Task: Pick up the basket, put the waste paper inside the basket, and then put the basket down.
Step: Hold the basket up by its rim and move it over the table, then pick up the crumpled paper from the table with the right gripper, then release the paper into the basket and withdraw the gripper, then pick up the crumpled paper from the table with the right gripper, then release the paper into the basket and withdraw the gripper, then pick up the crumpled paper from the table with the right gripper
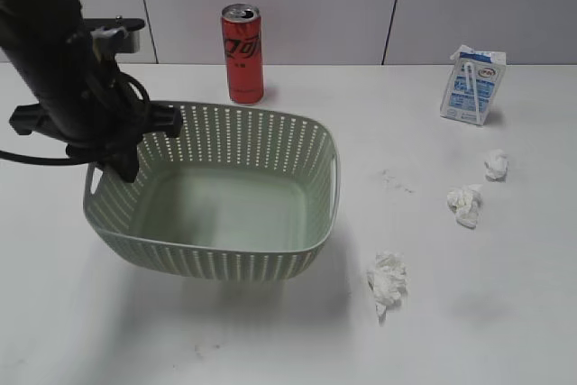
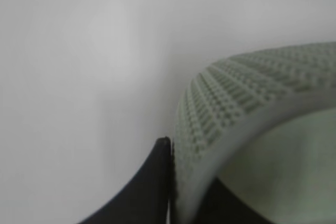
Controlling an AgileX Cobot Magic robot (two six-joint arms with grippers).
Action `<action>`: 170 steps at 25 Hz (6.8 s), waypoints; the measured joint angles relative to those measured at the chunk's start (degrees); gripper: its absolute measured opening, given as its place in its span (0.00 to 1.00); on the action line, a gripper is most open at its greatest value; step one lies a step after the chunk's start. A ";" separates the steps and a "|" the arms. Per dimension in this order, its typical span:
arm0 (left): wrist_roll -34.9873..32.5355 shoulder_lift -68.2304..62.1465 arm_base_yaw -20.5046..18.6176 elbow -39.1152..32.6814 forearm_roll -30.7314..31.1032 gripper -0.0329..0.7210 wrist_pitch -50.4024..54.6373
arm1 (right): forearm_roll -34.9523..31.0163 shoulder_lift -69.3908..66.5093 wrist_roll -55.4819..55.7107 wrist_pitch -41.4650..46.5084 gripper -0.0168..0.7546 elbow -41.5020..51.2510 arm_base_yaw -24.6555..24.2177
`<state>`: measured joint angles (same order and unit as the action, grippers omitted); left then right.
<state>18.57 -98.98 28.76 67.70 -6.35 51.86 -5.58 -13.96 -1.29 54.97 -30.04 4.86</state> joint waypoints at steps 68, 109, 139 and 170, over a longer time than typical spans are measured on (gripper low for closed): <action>0.43 0.51 -0.13 -1.01 -0.11 0.04 -3.94 | -15.07 -87.24 -6.16 -0.27 0.85 -56.37 34.97; 0.43 0.51 -0.13 -1.01 -0.09 0.06 -5.21 | 0.33 -103.27 6.98 -13.86 0.59 -38.61 7.59; 0.43 0.51 -0.13 -1.01 -0.12 0.07 -5.17 | -14.97 -85.67 -9.01 -15.67 0.79 -42.02 36.65; 0.43 0.51 -8.50 -1.01 0.72 0.08 -3.29 | -4.48 -92.74 5.49 -21.06 0.79 -22.64 26.65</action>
<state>19.00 -98.48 20.25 66.68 -5.64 48.57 -10.06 -106.70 4.21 33.91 -52.67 31.50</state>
